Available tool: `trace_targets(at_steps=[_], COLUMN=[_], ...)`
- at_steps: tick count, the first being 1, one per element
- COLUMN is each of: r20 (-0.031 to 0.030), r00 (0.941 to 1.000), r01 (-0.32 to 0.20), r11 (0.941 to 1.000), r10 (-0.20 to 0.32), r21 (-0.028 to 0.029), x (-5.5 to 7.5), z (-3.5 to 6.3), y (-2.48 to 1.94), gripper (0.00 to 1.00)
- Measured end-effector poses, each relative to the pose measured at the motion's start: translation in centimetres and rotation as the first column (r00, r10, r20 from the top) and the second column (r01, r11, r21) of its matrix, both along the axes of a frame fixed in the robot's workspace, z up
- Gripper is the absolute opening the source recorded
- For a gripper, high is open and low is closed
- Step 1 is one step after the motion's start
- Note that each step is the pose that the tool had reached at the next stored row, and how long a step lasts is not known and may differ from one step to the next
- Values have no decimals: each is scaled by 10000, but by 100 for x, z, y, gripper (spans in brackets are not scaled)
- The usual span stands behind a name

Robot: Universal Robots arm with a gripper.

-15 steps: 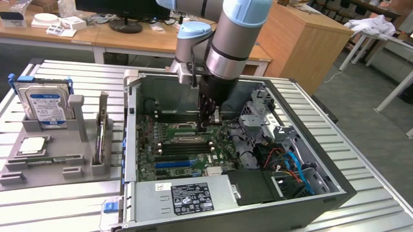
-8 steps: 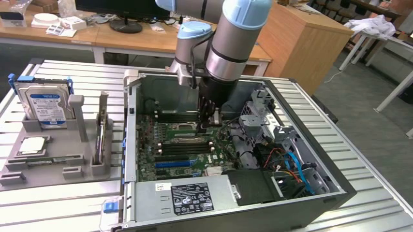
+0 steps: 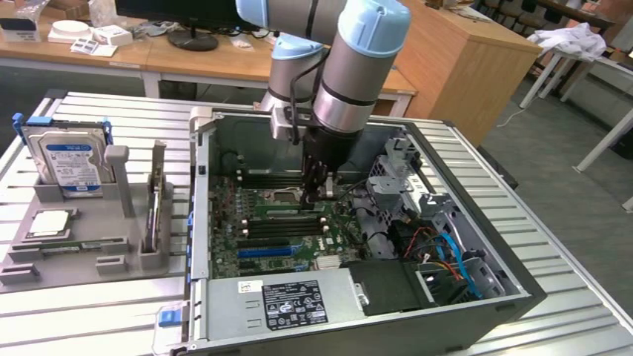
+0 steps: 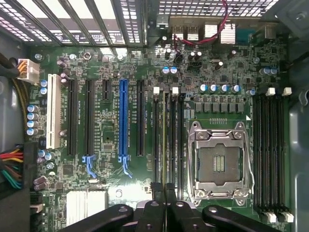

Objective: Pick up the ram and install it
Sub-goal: 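Insert the ram into the slot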

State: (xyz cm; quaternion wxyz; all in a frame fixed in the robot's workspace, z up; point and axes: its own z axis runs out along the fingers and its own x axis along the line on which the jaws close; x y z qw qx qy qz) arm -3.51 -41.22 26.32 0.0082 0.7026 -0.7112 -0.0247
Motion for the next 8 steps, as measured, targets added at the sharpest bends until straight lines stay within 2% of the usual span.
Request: trace_targets(at_steps=[8], r20=[7], r00=[10000], r01=[1], r11=[10000], r10=[-1], r21=[0], x=[-37], z=[-3], y=[0], gripper=[12])
